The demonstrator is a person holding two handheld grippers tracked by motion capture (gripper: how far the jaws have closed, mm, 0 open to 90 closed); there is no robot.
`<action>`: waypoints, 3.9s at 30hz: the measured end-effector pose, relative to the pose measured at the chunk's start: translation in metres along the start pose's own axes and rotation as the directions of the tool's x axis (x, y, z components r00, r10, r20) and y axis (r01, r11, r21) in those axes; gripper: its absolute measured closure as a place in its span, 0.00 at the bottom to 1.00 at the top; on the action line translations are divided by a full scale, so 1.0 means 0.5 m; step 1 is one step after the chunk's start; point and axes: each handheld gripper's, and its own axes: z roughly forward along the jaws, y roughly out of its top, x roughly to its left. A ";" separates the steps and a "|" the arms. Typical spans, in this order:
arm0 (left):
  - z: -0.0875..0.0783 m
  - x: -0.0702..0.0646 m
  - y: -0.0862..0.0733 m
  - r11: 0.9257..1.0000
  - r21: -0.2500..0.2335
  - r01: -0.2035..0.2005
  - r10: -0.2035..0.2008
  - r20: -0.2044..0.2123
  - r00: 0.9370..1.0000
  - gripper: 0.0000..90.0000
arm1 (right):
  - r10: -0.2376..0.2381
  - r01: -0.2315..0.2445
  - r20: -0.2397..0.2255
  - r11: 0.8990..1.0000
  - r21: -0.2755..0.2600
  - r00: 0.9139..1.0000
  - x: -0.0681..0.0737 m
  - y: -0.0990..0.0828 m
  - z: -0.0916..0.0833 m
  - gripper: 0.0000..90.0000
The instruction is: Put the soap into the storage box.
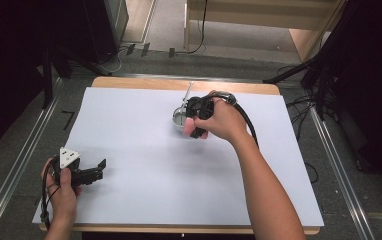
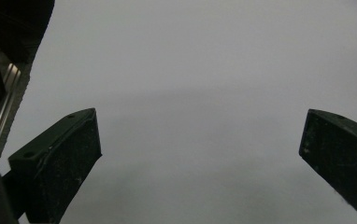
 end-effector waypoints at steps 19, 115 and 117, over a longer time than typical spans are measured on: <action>0.001 0.001 0.000 1.000 -0.010 0.010 -0.010 0.007 1.000 0.00 | -0.051 0.051 0.008 0.999 -0.010 0.999 -0.061 0.042 0.017 0.43; 0.000 -0.001 0.000 1.000 -0.004 0.001 -0.001 -0.002 1.000 0.00 | 0.286 -0.264 0.101 0.945 -0.192 0.953 0.040 -0.227 0.030 0.00; 0.000 -0.001 0.000 1.000 -0.004 0.000 0.000 -0.002 1.000 0.00 | 0.296 -0.272 0.099 0.942 -0.199 0.950 0.044 -0.238 0.031 0.00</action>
